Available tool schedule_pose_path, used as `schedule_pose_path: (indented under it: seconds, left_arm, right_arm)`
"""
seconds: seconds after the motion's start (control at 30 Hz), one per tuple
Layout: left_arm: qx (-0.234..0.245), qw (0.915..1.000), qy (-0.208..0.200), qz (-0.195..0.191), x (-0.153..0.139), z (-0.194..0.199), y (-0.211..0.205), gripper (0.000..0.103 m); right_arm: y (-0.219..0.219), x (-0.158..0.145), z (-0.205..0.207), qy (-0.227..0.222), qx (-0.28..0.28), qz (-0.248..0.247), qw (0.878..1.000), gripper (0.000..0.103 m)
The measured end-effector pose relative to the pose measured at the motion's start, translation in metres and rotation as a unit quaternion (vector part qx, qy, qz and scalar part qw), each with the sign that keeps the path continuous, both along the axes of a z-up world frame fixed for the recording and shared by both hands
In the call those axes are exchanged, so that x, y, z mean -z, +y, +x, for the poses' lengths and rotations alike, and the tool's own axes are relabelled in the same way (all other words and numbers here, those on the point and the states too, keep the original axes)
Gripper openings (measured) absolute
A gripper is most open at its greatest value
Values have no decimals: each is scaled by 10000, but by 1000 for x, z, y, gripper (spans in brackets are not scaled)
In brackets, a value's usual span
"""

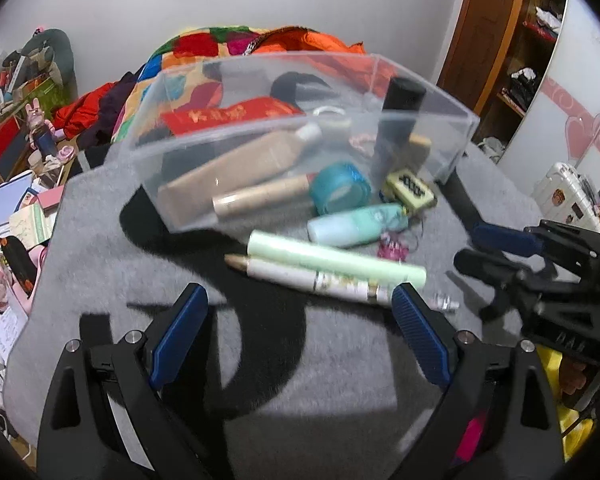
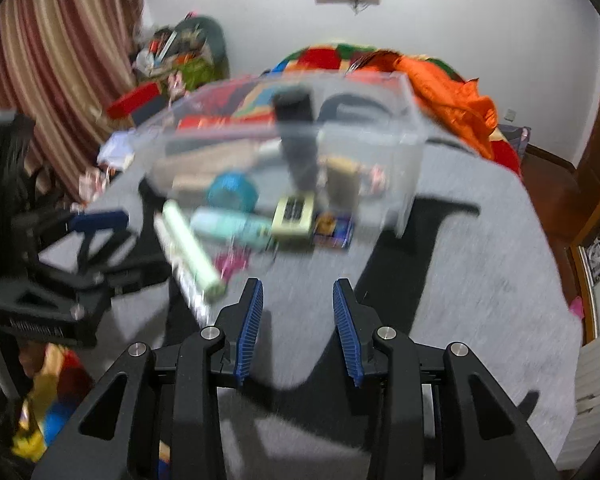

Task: Organize objects
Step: 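Grasp the white pen with the left tool while the right grasps the mint-green tube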

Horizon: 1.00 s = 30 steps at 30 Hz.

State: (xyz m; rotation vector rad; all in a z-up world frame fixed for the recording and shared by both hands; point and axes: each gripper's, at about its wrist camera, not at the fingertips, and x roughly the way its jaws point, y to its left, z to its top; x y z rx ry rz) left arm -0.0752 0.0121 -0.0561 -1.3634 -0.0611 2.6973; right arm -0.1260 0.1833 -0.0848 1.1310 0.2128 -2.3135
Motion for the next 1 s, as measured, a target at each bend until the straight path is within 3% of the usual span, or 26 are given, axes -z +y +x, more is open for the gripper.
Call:
schedule_pose_path:
  seconds: [0.07,0.13,0.33,0.5,0.67,0.8,1.0]
  left_arm:
    - [12,10000,-66,-23,4,4,2,94]
    - [10,9999,-98,-25,6,8,3,94]
    - [-198,9997,-41,122,-1,14,-4,94]
    - [-256,9988,-60,423,-6,10,-7,94]
    - [-339,9992,-113,151,5,6,3,94]
    - [-250,9988,35,-431,9,12,13,94]
    - [-357,9986,46,-375,9,28,-8,94]
  right_arm:
    - [-4,5,5,60,-17,89,9999,35]
    - [-10,4,11,97,-120,99,9998,44]
    - [-23,1,30,150,-643,36,9978,44]
    - [-24,3,35,86,-667,-32,9977,45]
    - [-24,0,39,180,-775,35,9968,46]
    - [-12,-4,29,232,-478,91,9985,48]
    - [-2,-11,4,328,-7,-39,9995,48]
